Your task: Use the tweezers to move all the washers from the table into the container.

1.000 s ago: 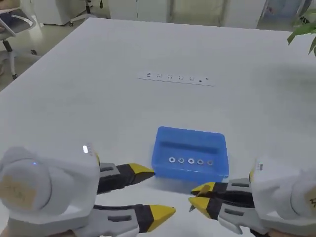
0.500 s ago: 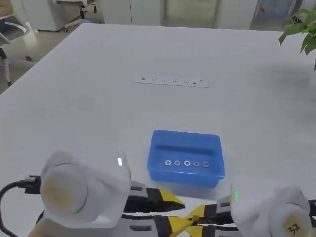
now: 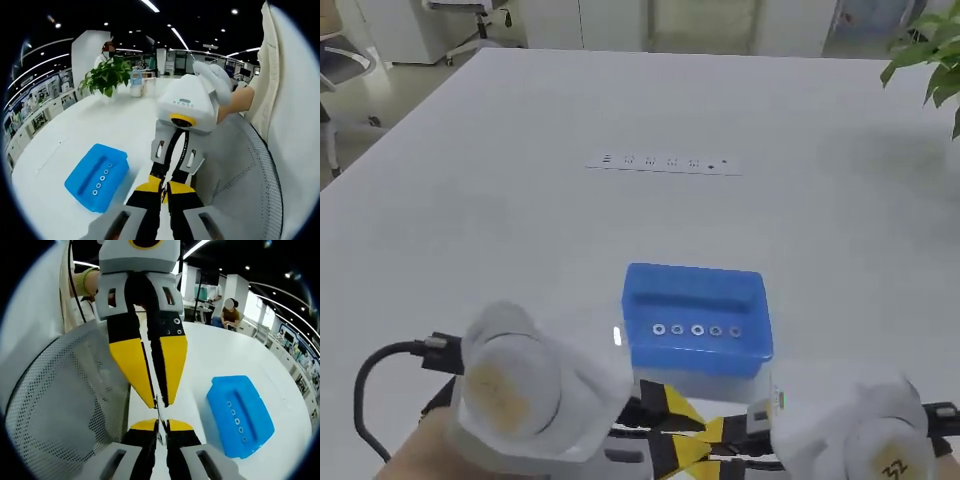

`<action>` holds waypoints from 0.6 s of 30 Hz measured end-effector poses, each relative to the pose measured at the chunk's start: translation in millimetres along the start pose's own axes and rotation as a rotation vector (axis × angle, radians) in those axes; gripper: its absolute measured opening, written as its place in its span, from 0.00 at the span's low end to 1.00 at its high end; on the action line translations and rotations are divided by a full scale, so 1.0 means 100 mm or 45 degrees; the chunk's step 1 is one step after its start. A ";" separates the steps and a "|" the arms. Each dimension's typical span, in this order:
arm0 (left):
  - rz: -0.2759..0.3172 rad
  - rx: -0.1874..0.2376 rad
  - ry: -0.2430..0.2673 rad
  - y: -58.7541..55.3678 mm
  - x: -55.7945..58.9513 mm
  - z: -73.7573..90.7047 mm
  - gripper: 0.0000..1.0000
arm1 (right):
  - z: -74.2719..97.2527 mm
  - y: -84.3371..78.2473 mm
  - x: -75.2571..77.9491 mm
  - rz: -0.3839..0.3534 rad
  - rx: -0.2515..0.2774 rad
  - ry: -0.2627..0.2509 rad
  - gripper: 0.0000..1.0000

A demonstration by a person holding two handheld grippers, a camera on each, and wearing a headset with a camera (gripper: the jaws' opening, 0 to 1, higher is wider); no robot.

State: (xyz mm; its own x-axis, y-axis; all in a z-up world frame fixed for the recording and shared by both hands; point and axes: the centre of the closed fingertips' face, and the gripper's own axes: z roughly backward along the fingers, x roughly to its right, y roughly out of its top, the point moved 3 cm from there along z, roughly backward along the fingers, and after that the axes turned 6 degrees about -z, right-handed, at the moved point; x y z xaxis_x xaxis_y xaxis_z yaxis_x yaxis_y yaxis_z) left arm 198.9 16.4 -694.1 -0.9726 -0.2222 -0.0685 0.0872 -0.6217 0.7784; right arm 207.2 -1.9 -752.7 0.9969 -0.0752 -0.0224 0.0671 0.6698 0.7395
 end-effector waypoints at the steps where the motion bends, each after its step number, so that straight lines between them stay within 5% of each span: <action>1: -0.062 -0.021 -0.007 -0.01 0.00 -0.02 0.00 | -0.01 0.01 -0.01 -0.004 0.002 0.015 0.03; 7: -0.176 -0.140 0.018 -0.09 -0.08 0.04 0.00 | -0.07 0.04 0.03 -0.034 0.034 -0.009 0.04; 11: -0.181 -0.161 0.017 -0.15 -0.15 0.06 0.00 | -0.13 0.06 0.07 -0.085 0.077 -0.021 0.05; 18: -0.175 -0.187 -0.029 -0.24 -0.22 0.11 0.00 | -0.18 0.01 0.10 -0.138 0.045 -0.021 0.15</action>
State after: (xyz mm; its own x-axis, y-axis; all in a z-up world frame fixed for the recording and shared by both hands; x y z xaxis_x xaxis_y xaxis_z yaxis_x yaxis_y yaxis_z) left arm 215.7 44.3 -704.2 -0.9821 -0.1114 -0.1522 -0.0178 -0.7485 0.6629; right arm 218.1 11.2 -763.9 0.9831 -0.1581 -0.0927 0.1728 0.6305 0.7567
